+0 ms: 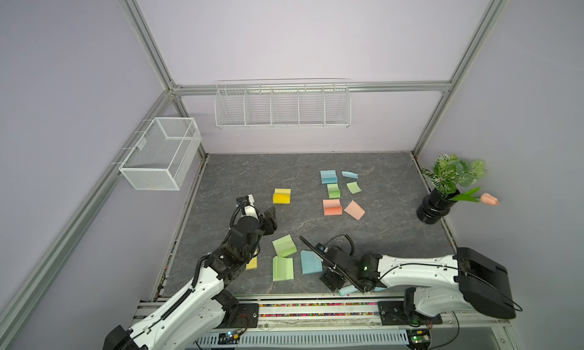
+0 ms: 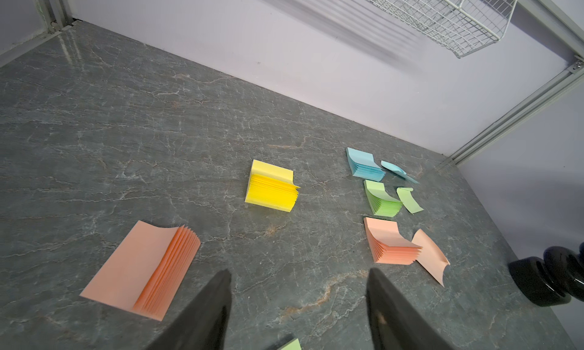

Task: Tear off pages from different memo pads
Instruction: Adjust the memo pad at the center of the board.

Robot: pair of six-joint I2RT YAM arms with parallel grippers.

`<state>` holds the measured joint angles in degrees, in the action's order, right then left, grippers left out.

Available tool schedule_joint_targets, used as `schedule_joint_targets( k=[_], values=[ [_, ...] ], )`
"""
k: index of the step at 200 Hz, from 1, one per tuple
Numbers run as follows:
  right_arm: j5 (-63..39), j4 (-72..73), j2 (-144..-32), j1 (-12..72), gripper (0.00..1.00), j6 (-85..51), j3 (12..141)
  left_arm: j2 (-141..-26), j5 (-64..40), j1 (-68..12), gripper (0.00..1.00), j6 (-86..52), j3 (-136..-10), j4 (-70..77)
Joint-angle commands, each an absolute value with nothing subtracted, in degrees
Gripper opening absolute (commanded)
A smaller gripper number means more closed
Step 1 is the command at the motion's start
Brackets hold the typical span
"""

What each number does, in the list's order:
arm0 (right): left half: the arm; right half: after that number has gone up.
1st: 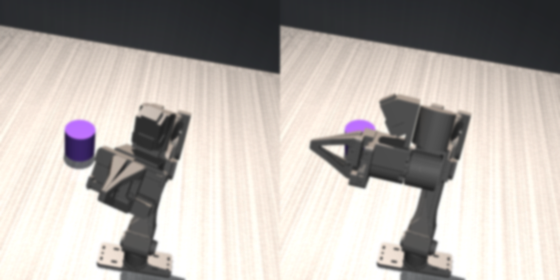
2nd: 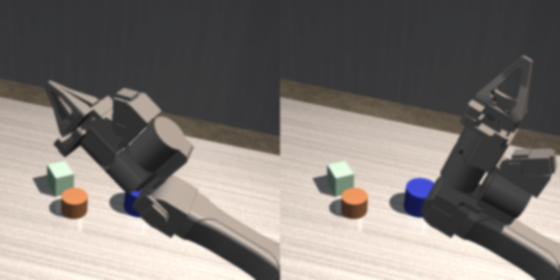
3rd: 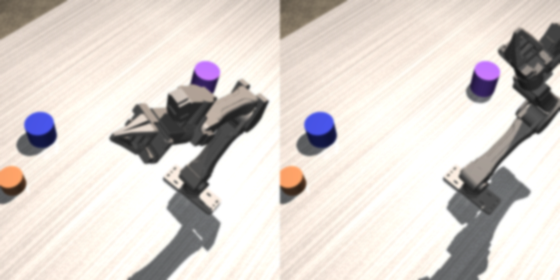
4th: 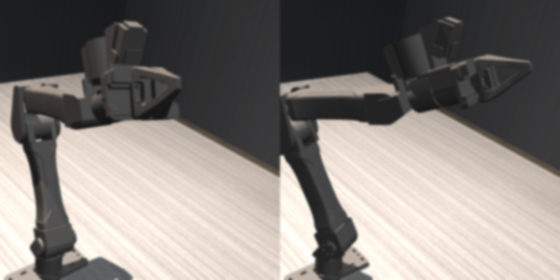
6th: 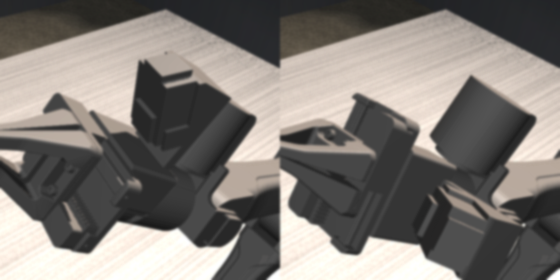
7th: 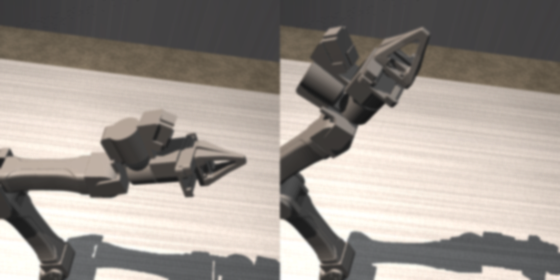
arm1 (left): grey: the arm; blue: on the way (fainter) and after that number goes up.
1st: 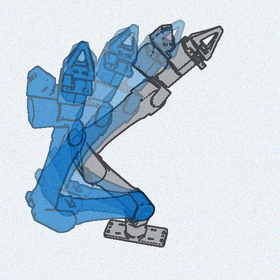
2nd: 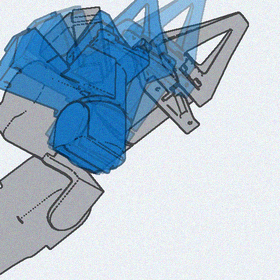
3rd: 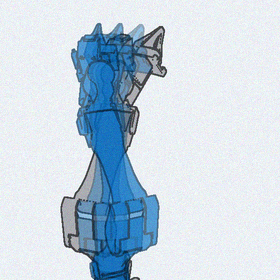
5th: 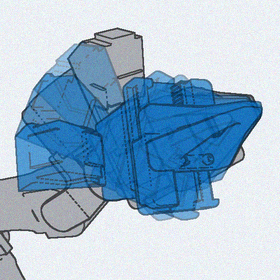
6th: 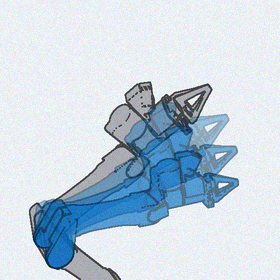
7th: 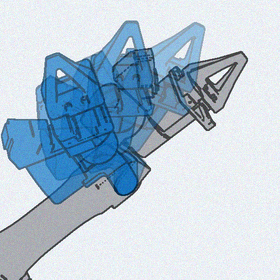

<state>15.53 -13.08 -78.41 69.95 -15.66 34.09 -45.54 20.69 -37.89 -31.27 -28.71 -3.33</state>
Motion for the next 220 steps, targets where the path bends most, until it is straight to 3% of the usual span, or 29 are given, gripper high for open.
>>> schedule_joint_targets(
  k=[1, 80, 161, 220],
  values=[
    [17.8, -11.63, -78.92, 70.31, 0.89, -16.48, 34.53, -45.34, 22.65, -37.88, 0.68, -32.6, -28.66, -3.57],
    [18.54, -9.0, -81.07, 66.82, 0.89, -12.63, 34.8, -45.98, 23.5, -37.88, 0.68, -33.23, -28.66, -3.69],
    [20.5, -12.42, -82.0, 57.46, 0.89, -10.2, 40.6, -48.82, 23.33, -37.88, 0.68, -33.29, -29.0, -2.76],
    [8.64, -17.06, -76.24, 59.91, 0.89, -17.87, 39.77, -51.9, 21.45, -37.88, 0.68, -34.45, -30.67, -3.86]
  ],
)
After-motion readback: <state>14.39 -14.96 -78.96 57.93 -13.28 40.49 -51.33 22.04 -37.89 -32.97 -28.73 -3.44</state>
